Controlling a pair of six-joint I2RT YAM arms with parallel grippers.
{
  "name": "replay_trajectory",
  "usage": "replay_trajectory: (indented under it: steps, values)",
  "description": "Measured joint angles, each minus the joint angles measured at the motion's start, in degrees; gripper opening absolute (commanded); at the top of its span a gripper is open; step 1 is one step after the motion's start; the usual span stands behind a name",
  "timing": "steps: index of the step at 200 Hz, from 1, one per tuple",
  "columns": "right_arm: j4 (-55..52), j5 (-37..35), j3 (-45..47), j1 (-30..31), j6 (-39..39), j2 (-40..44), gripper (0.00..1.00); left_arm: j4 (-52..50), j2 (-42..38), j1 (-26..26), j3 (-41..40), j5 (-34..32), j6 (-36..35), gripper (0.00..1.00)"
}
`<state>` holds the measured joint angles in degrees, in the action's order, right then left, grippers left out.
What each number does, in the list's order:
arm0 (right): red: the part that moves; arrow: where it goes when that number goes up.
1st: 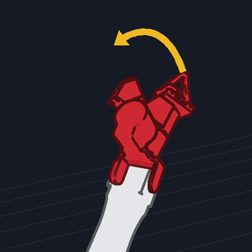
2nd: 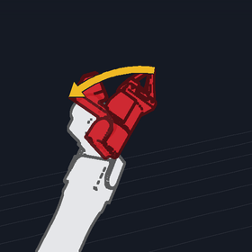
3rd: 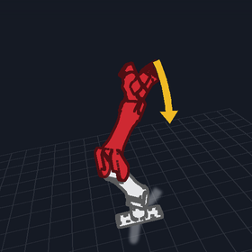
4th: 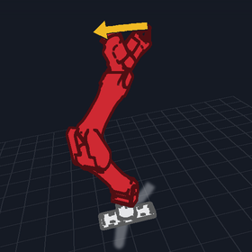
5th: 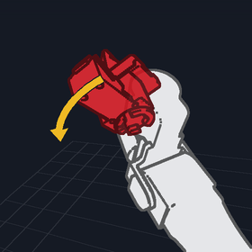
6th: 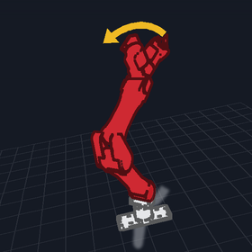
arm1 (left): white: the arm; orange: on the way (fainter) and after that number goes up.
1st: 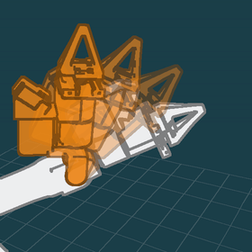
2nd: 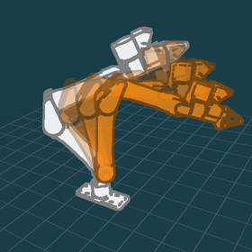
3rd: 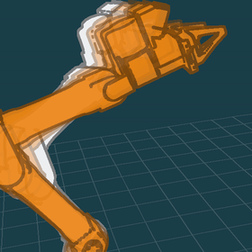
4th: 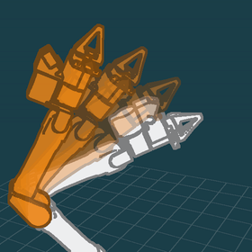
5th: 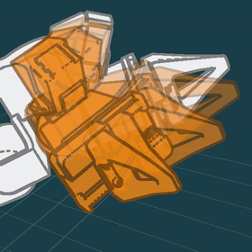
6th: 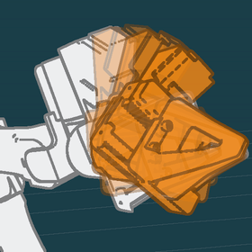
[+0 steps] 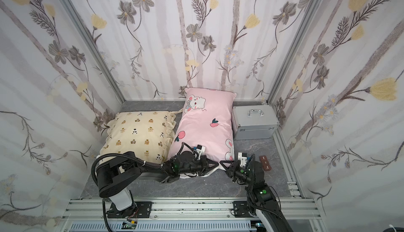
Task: Zip up pillowcases
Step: Zip the zipper on the pillowcase.
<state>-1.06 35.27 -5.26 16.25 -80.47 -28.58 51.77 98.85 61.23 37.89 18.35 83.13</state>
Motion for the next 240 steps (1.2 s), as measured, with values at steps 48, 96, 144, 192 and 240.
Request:
replay_trajectory:
  steps: [48,96,144,192,240]
  values:
    - [-16.41,-8.17,-8.96,-0.66,13.66,1.11,0.68,-5.75,-3.45,-1.99,2.93,-0.46,-0.66,0.0]
    - [-22.18,-12.2,-7.8,9.09,18.05,2.47,0.53,-11.47,-3.48,-2.45,6.95,0.17,-1.27,0.0]
    - [-5.9,-13.77,-0.87,23.15,11.65,-2.91,0.55,-14.38,-3.21,-2.47,9.88,0.33,-1.68,0.0]
    - [14.99,-16.35,4.94,24.72,4.79,-5.62,0.68,-15.17,-2.43,-1.36,12.44,0.31,-0.55,0.0]
    - [24.26,-21.27,4.96,24.83,2.08,-9.03,0.75,-15.54,-1.29,-0.68,15.47,0.0,0.7,0.0]
